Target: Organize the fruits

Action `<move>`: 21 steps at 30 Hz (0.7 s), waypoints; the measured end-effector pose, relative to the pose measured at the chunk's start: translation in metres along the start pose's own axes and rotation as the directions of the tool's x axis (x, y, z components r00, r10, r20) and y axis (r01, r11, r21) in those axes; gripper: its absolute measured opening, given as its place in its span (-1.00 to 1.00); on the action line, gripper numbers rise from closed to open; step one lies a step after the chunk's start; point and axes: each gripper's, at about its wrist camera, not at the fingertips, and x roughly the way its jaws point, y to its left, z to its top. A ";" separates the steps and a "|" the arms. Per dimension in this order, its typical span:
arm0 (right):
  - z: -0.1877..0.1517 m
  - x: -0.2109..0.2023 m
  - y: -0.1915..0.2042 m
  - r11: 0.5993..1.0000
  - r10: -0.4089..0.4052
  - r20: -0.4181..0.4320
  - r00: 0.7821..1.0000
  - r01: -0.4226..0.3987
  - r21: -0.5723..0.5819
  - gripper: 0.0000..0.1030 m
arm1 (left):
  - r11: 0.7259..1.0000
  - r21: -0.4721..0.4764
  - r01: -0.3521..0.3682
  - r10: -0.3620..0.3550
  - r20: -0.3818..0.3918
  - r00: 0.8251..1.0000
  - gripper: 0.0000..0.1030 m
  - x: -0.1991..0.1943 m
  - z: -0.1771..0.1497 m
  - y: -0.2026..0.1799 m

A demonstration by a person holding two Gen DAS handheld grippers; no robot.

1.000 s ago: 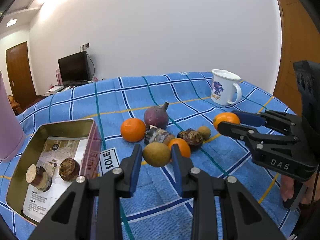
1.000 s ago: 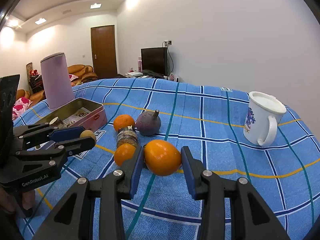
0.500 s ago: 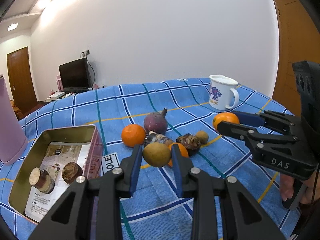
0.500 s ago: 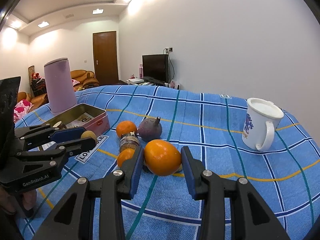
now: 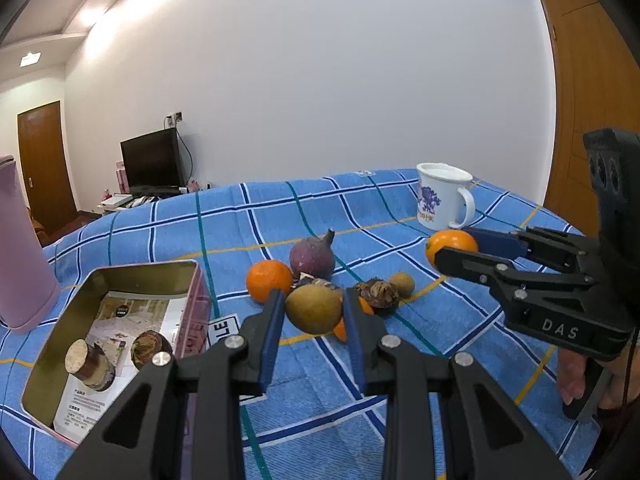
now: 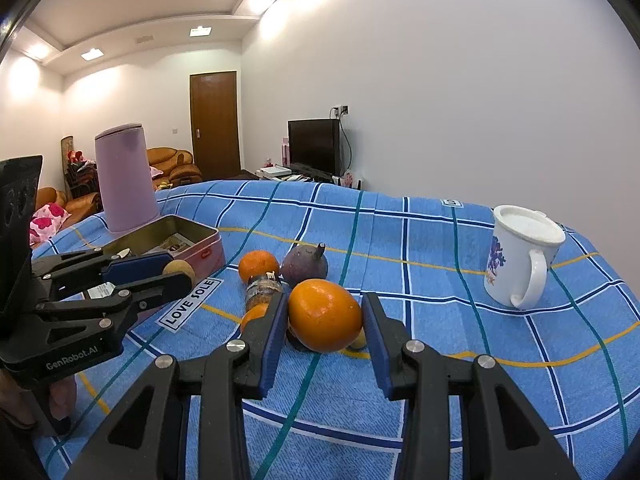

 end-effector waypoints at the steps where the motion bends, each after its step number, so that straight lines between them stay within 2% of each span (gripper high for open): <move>1: 0.000 0.000 0.000 1.000 0.000 0.002 1.000 0.000 0.000 -0.22 | 1.000 -0.001 -0.001 0.001 0.004 1.000 -0.40 0.000 0.000 0.000; 21: -0.002 -0.015 0.002 1.000 0.009 0.075 0.997 -0.008 -0.007 -0.22 | 1.000 -0.010 -0.029 0.029 0.076 0.997 -0.40 -0.015 -0.001 0.001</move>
